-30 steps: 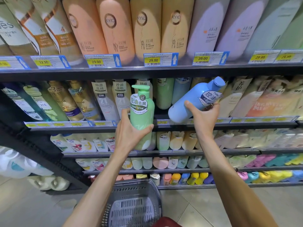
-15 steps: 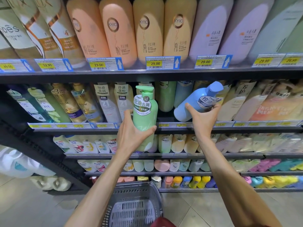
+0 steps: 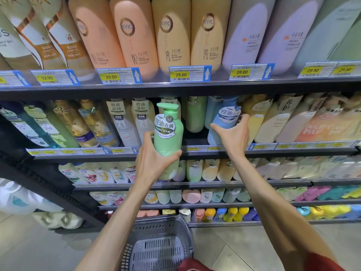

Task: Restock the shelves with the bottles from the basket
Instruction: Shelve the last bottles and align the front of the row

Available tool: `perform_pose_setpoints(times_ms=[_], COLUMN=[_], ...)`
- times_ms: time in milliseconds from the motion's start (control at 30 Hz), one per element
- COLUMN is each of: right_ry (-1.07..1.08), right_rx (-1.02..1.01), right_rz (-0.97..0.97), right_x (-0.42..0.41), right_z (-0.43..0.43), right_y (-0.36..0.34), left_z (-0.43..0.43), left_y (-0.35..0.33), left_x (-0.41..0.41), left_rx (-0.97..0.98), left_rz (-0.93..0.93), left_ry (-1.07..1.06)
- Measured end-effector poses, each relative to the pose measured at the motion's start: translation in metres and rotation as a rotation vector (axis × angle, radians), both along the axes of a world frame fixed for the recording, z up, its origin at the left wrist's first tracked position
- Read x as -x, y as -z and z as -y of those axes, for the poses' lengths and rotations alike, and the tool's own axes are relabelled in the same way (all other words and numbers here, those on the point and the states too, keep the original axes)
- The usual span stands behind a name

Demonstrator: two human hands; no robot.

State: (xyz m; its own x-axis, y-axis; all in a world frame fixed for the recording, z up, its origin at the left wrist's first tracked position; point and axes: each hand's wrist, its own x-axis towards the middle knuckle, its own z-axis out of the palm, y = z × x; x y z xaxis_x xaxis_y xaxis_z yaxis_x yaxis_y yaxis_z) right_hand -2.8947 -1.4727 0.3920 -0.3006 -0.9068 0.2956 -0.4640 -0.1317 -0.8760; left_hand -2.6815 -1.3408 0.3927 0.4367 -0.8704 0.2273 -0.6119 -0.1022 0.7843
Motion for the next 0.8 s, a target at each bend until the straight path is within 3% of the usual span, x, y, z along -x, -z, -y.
perform_pose_setpoints(times_ms=[800], right_ry=[-0.007], right_rx=[-0.003], right_rz=[-0.102], right_x=[-0.0019], right_z=[-0.0009], right_y=[0.002], left_z=[-0.0002], left_y=[0.0041], left_x=[0.0075], left_rx=[-0.03], left_rz=[0.022], left_ry=[0.042])
